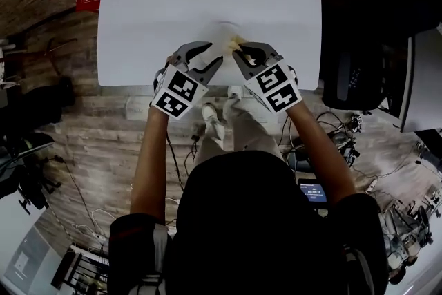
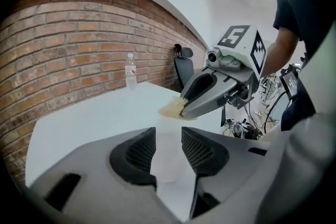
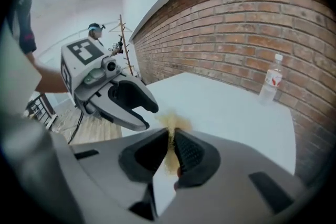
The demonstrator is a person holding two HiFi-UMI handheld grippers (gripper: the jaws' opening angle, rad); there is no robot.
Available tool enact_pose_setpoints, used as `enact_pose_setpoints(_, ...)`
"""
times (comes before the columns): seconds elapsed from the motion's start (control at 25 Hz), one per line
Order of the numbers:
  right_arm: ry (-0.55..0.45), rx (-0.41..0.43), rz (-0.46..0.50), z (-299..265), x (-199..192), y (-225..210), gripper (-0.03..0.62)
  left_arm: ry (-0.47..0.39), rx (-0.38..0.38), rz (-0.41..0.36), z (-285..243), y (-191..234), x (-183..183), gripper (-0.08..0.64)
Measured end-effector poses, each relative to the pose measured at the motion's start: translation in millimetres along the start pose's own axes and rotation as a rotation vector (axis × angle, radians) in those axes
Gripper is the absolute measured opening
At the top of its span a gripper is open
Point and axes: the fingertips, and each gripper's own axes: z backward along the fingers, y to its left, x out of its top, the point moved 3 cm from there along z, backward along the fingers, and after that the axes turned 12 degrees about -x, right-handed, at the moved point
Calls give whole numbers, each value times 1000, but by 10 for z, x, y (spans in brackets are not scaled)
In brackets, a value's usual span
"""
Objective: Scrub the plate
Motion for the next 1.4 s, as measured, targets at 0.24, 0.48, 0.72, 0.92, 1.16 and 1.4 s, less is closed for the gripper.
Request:
enact_pose_setpoints(0.24,-68,-33,-111,270,170,57,43,-101,71,-36,292,-150,271,93)
enact_pose_setpoints(0.48,-154,-70,-125,554,461,160,43,-198,124,-42,610,-274,455,73)
enact_pose_setpoints(0.72,-207,-111,-128,854,590,259,43,-313,160,-33,872,-560,585,38)
enact_pose_setpoints(0.92,-226,-140,-147,1076,582,324,43,-360,164,-23,1027,-738,661,32)
enact_pose_setpoints(1.16,-282,-158,-164,1302,659,450,43,-397,181,-28,1215,-859,796,31)
enact_pose_setpoints(1.4,-342,-156,-167,1500,813,585,43,-422,223,13,1387,-1016,867,31)
